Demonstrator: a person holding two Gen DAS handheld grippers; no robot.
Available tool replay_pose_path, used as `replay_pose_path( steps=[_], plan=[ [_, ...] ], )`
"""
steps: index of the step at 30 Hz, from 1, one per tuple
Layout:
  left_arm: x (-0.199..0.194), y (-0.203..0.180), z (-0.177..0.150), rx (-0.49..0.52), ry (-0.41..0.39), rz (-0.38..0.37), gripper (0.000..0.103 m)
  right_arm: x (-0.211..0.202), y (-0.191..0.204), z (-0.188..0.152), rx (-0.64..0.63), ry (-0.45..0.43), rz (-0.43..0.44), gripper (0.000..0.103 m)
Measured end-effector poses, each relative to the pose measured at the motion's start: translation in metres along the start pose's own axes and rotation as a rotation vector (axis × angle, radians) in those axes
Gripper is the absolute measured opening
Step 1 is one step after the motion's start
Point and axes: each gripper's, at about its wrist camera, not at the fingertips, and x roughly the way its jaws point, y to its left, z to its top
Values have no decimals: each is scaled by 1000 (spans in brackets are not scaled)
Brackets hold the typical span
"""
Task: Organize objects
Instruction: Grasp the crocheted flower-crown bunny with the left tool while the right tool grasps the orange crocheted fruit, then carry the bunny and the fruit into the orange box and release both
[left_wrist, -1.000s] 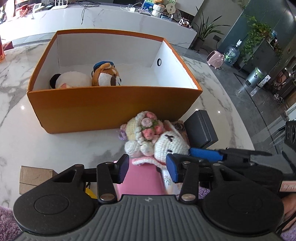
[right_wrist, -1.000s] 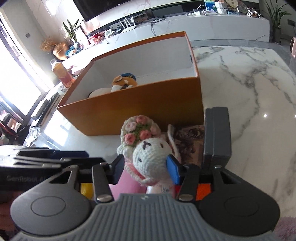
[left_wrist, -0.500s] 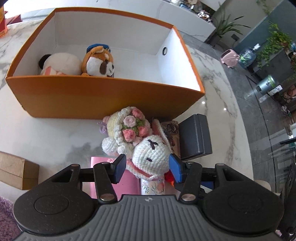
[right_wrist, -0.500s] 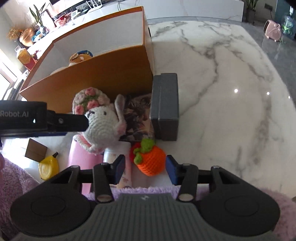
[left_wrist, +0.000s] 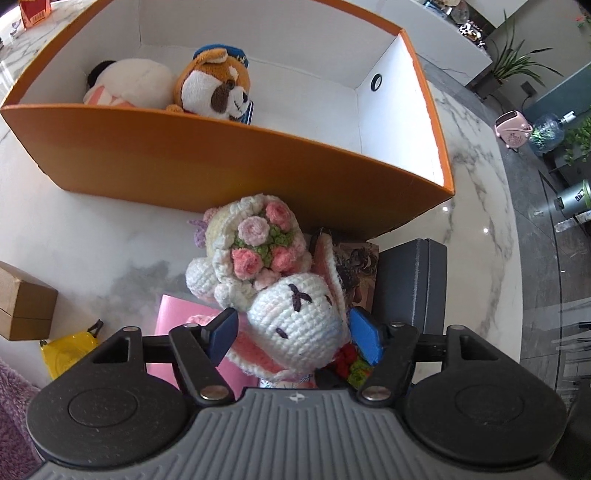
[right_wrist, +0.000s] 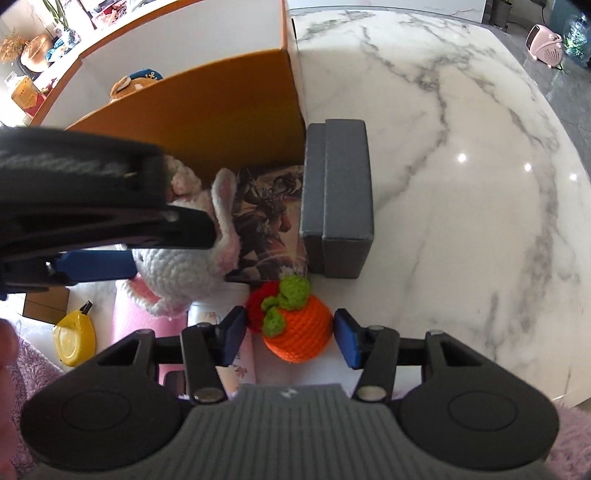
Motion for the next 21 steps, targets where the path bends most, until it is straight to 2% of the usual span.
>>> replay_pose_path(
  steps=[6, 7, 8, 11, 17, 21],
  plan=[
    [16, 4, -3, -12, 17, -4, 78, 1, 0, -1, 8, -2, 8, 55],
    [15, 5, -3, -10, 15, -9, 75, 1, 0, -2, 9, -3, 9, 54],
    [15, 6, -4, -9, 14, -18, 66, 1, 0, -2, 10, -5, 9, 54],
    [12, 10, -4, -11, 9, -25, 61, 0, 2, -3, 4, -11, 2, 53],
    [6, 18, -6, -5, 1, -42, 54, -7, 6, -10, -10, -48, -7, 51],
    [-9, 23, -13, 30, -10, -52, 54, -19, 5, -16, -10, -93, 39, 51]
  ],
)
